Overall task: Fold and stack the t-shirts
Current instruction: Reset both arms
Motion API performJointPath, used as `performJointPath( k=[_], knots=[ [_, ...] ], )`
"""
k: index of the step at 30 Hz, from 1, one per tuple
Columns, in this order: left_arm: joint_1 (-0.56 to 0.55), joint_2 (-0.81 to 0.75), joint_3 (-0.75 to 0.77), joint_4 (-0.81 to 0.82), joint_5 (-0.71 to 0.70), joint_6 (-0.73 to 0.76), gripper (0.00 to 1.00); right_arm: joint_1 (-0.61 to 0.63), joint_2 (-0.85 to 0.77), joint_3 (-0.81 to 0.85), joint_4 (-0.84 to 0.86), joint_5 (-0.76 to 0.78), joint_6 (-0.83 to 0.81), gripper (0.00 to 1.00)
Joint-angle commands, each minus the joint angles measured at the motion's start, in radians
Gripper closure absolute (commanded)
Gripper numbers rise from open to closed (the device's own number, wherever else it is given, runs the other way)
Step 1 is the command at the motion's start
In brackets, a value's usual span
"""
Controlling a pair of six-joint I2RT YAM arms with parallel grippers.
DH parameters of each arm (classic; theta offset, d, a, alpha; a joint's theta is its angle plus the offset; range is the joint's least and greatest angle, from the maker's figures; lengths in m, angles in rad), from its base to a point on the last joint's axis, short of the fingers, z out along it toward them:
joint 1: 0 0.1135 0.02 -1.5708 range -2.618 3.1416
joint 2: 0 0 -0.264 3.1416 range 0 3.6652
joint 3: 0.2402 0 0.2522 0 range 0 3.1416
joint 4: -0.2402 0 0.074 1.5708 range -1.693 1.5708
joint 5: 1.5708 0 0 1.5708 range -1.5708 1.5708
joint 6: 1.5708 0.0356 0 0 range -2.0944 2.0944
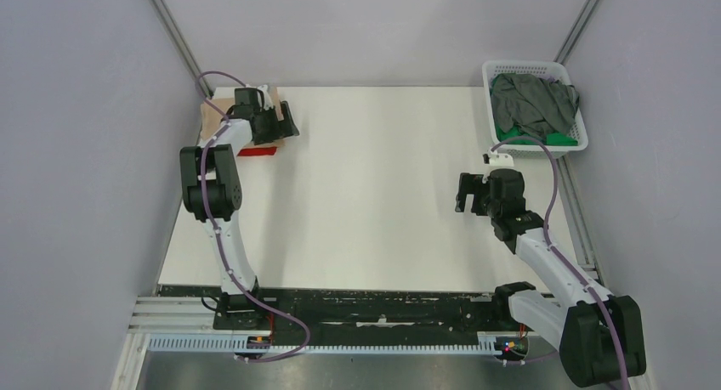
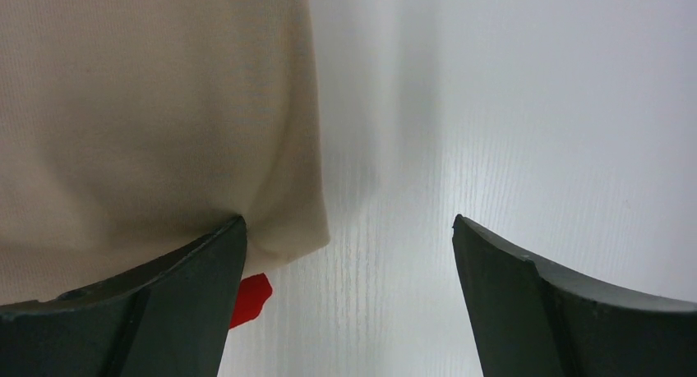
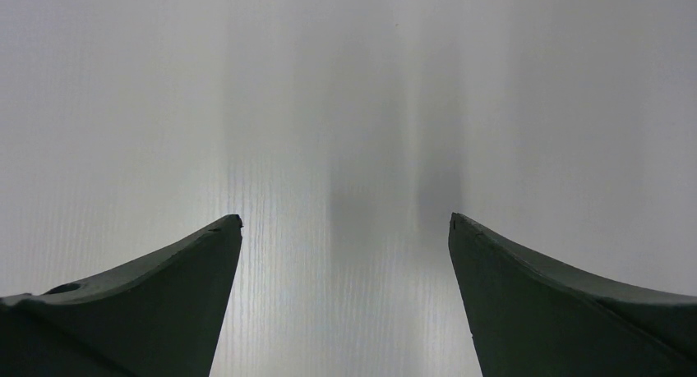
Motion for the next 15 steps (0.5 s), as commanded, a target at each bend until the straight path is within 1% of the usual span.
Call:
performJointPath(
  k=[1,7,9,10,12,15],
  knots=[
    [0.003,-0.063,0.000,-0.129,0.042,0.029,0.00,-0.003,-0.030,0.002,0.029,0.005,0.002,0.02],
    [-0.021,-0.313,-0.066,-0.075,0.028,-0.077,0.00,-0.003,-0.080,0.001,0.030,0.038,0.023,0.02],
    [-0.042,-0.400,-0.118,-0.055,-0.008,-0.112,0.00,-0.003,-0.106,-0.010,0.036,0.051,0.031,0.02],
    [-0.088,-0.455,-0.158,-0.047,-0.036,-0.119,0.00,-0.003,-0.117,-0.015,0.039,0.062,0.036,0.02],
    [-0.144,-0.564,-0.263,-0.017,-0.123,-0.145,0.00,-0.003,-0.141,-0.030,0.045,0.089,0.053,0.02],
    [-0.247,-0.759,-0.499,0.079,-0.261,-0.202,0.00,-0.003,-0.183,-0.063,0.062,0.125,0.074,0.02]
  ],
)
